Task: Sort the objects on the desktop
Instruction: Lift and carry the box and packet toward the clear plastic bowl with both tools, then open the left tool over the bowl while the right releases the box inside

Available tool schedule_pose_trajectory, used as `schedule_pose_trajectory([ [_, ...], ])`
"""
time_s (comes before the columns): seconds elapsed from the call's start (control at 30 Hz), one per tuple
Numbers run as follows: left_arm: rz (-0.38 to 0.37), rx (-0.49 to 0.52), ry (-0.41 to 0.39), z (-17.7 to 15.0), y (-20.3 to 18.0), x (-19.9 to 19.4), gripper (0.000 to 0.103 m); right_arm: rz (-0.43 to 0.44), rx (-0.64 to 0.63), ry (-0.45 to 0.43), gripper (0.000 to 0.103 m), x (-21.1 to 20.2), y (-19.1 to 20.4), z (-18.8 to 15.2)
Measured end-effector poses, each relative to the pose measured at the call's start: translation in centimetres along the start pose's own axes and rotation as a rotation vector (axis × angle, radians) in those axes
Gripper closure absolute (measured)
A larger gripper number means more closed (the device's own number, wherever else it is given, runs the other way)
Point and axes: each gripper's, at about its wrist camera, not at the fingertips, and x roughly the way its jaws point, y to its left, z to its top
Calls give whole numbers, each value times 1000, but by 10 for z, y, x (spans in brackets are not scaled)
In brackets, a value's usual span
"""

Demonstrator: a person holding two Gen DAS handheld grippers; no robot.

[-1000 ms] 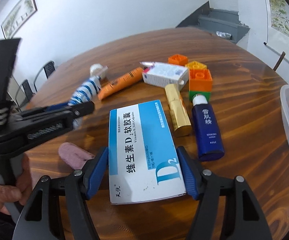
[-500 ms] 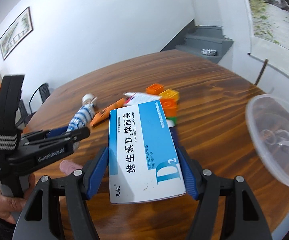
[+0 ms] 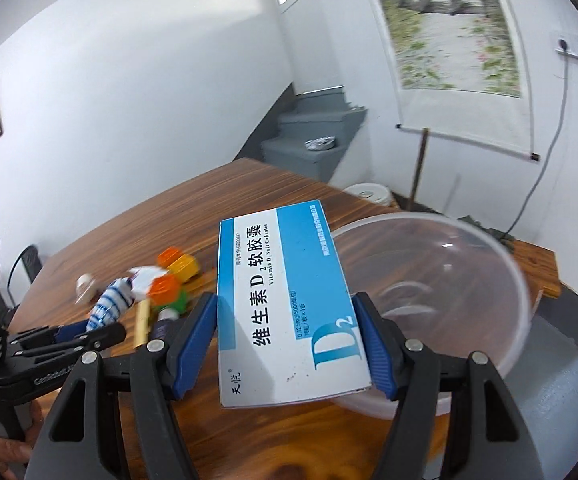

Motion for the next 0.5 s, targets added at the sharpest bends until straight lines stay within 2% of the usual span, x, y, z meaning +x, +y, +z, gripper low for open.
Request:
schedule_pose_trajectory([
  [0.2, -81, 51, 22, 22, -47, 21, 59, -90, 67, -24, 31, 5, -56, 11],
  [0.5, -191, 123, 50, 51, -109, 56, 59, -164, 92, -20, 31, 17, -93, 18],
])
